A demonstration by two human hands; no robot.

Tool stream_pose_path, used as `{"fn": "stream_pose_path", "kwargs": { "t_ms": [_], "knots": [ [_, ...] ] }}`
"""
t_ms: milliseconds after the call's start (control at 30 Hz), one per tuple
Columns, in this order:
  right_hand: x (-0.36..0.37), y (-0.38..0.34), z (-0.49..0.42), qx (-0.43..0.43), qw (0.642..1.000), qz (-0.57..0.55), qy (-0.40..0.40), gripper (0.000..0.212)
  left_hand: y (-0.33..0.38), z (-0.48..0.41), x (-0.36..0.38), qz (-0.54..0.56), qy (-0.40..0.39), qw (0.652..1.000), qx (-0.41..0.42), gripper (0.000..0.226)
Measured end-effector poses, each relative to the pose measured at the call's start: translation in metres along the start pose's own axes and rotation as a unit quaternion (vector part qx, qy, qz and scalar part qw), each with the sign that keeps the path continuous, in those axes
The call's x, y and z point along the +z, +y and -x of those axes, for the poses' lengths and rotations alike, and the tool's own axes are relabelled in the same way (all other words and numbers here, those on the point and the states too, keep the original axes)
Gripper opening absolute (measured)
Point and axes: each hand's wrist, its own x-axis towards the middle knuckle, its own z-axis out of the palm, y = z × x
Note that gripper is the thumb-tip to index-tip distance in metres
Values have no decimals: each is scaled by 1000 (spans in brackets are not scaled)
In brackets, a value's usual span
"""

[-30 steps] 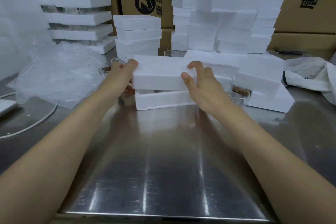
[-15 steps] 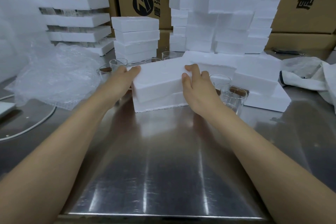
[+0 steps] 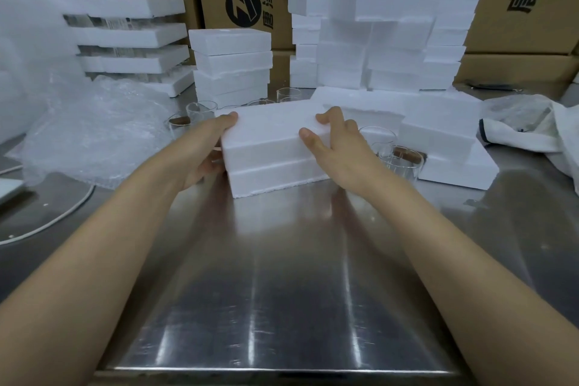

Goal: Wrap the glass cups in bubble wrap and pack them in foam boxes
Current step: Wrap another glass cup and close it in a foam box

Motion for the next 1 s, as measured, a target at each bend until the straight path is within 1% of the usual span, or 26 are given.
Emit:
{"fn": "stream_pose_path", "kwargs": {
  "t_ms": [67, 133, 200, 333, 500, 600, 733, 800, 833, 900, 933, 967, 1000],
  "knots": [
    [-5, 2, 0, -12, 1000, 8, -28, 59, 1, 0, 2, 27, -5, 1000, 2, 26],
    [-8, 6, -1, -33, 997, 47, -42, 64, 0, 0, 5, 42, -6, 999, 5, 28],
    [-9, 7, -3, -42, 996, 65, -32, 64, -2, 0, 5, 43, -5, 999, 0, 24],
    [-8, 9, -4, -34, 998, 53, -16, 64, -4, -2, 1, 34, -17, 999, 6, 24],
    [-8, 8, -3, -36, 998, 58, 0, 63, -5, -3, 3, 20, 2, 1000, 15, 22],
    [-9, 8, -4, -32, 998, 58, 7, 63, -6, -3, 4, -8, 23, 1000, 15, 25],
    [-9, 8, -5, -20, 998, 52, 3, 62, -3, -4, -2, -39, 29, 999, 17, 24],
    [-7, 8, -5, -10, 998, 60, 0, 60, 0, -2, -12, -105, 5, 994, 28, 26],
    [-5, 8, -4, -9, 998, 64, 1, 59, 2, 0, -19, -133, -23, 990, 28, 28],
    [-1, 8, -3, -8, 998, 66, 3, 59, 6, 4, -30, -155, -103, 983, -1, 38],
    [1, 7, -3, 0, 999, 50, 2, 59, 7, 6, -33, -162, -141, 976, -19, 44],
    [3, 6, -4, 18, 1000, 7, 2, 58, 8, 8, -34, -171, -167, 971, -32, 49],
    [3, 3, -4, 50, 997, -62, -4, 56, 9, 9, -33, -179, -181, 966, -36, 51]
  ]
}}
